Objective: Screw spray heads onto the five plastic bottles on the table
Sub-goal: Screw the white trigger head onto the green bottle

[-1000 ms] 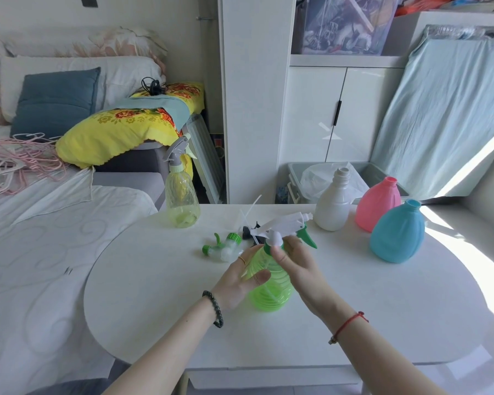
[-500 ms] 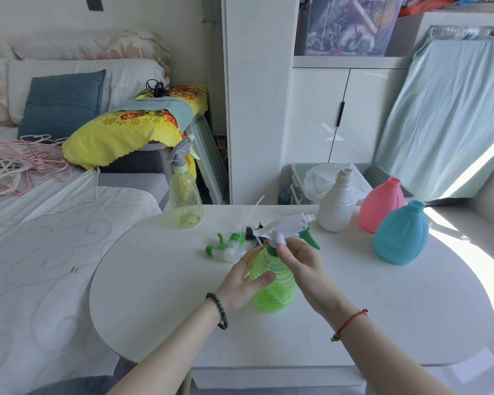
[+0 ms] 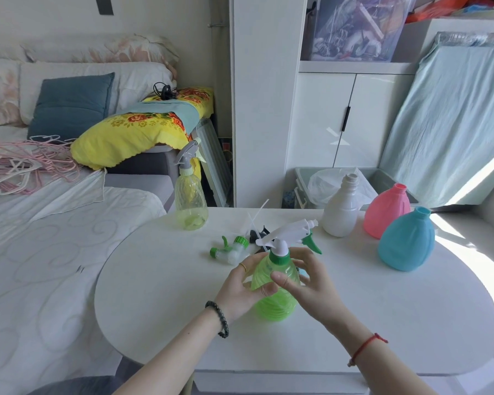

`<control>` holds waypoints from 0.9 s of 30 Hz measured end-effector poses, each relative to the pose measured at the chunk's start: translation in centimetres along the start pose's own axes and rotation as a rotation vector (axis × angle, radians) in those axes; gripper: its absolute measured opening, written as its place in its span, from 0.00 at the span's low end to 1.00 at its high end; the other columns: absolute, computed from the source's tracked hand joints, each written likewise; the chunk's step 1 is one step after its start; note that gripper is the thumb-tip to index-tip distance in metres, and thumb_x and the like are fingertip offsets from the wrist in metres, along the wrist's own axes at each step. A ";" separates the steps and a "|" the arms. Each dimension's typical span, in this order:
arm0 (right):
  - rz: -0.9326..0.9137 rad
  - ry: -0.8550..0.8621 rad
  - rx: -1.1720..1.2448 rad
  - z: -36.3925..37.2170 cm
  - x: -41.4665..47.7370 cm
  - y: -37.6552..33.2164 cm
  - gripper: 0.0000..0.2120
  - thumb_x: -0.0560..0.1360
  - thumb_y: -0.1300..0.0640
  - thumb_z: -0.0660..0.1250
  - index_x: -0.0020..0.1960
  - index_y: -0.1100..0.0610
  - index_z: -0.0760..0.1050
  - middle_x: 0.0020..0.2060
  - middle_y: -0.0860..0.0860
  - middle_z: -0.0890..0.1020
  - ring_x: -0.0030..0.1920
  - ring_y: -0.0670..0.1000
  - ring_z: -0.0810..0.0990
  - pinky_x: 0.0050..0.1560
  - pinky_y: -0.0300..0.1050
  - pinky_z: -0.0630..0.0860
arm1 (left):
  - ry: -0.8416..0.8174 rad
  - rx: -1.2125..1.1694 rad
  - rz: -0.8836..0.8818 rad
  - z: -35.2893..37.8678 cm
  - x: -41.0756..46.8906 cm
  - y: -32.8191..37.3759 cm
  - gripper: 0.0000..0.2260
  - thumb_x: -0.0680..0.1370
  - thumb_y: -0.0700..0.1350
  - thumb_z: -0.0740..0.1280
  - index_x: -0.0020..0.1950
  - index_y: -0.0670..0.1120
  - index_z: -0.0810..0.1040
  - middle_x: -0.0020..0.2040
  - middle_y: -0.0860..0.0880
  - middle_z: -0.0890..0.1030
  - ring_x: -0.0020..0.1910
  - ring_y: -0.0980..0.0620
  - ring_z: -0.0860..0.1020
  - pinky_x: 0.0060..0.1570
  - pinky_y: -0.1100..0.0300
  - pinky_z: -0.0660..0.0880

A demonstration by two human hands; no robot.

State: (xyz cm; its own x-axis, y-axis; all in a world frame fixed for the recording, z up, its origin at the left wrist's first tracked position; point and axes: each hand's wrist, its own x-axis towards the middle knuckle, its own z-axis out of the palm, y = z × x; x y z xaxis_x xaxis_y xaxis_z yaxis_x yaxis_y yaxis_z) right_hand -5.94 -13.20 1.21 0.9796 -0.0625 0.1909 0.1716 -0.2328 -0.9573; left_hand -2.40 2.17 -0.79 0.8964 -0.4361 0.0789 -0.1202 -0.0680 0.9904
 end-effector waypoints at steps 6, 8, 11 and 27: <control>-0.103 -0.118 0.081 -0.8 3.2 -3.5 0.16 0.65 0.49 0.69 0.52 0.49 0.75 0.51 0.46 0.82 0.54 0.42 0.79 0.52 0.31 0.73 | -0.003 -0.022 0.063 -2.6 1.3 2.4 0.20 0.70 0.54 0.67 0.61 0.58 0.71 0.62 0.56 0.77 0.65 0.57 0.71 0.67 0.56 0.67; -0.132 -0.126 0.061 -0.4 5.6 -4.8 0.16 0.67 0.48 0.67 0.53 0.48 0.73 0.55 0.48 0.80 0.58 0.46 0.77 0.61 0.43 0.71 | 0.034 -0.010 0.112 -4.2 2.9 3.8 0.19 0.71 0.47 0.66 0.61 0.58 0.70 0.64 0.54 0.75 0.66 0.54 0.71 0.67 0.53 0.67; -0.155 -0.104 0.003 0.8 10.1 -6.0 0.10 0.74 0.53 0.64 0.55 0.49 0.69 0.57 0.49 0.77 0.60 0.49 0.74 0.66 0.53 0.69 | 0.149 0.069 0.178 -6.4 5.9 5.4 0.19 0.74 0.43 0.66 0.62 0.57 0.68 0.67 0.49 0.72 0.68 0.51 0.69 0.69 0.47 0.64; 0.045 -0.177 -0.156 6.6 23.4 0.1 0.24 0.74 0.51 0.65 0.66 0.57 0.63 0.67 0.57 0.70 0.66 0.56 0.70 0.66 0.53 0.68 | 0.390 0.217 -0.068 -10.6 15.5 -0.1 0.33 0.73 0.41 0.68 0.73 0.50 0.54 0.73 0.47 0.62 0.71 0.50 0.61 0.67 0.60 0.58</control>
State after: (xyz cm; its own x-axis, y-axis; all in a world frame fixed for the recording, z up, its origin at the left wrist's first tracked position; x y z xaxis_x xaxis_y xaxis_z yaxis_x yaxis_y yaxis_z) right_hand 17.71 -8.33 4.14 0.9912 0.0917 0.0949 0.1231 -0.3819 -0.9160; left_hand 15.98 4.92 1.51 0.9941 -0.0563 0.0925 -0.1049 -0.2897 0.9513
